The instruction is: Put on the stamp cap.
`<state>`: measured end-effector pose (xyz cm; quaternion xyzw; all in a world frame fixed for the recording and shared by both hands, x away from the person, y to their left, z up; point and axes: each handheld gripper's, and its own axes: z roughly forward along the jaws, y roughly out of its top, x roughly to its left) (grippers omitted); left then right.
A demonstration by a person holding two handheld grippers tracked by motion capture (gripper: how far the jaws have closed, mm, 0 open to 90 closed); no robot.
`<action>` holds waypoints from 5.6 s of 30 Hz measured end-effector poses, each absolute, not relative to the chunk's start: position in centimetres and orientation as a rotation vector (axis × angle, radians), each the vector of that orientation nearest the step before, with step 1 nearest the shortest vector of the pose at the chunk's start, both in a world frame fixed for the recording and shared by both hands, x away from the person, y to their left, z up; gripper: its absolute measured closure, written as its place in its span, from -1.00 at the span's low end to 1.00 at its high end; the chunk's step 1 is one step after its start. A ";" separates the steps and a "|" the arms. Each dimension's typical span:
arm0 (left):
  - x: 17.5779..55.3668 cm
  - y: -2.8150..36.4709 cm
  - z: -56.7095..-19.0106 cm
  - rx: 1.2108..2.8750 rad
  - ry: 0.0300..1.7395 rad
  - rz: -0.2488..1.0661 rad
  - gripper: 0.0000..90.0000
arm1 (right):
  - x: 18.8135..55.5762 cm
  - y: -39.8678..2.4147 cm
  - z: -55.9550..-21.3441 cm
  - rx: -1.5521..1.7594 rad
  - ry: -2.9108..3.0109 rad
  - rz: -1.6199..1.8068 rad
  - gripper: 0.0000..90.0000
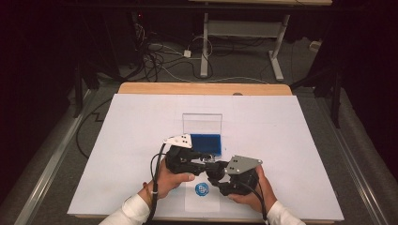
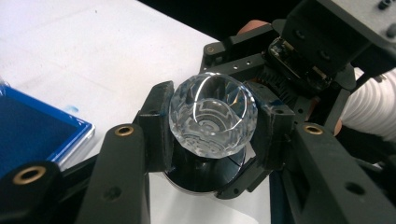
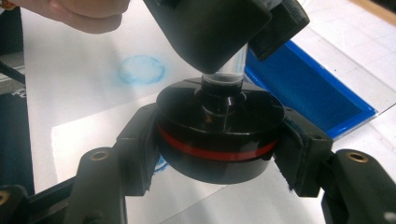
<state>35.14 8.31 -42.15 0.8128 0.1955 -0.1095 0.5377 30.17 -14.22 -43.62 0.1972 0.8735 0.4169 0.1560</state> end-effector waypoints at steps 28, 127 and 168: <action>34.6 7.1 -41.4 1.927 0.453 -0.236 0.21 | 30.0 -14.7 -43.3 0.541 2.450 1.213 -0.15; 35.0 6.7 -42.7 1.960 0.485 -0.303 0.22 | 29.9 -14.5 -44.4 0.516 2.471 1.101 -0.15; 33.0 6.4 -40.2 1.996 0.358 0.039 0.22 | 29.8 -15.3 -43.5 0.553 2.502 1.342 -0.16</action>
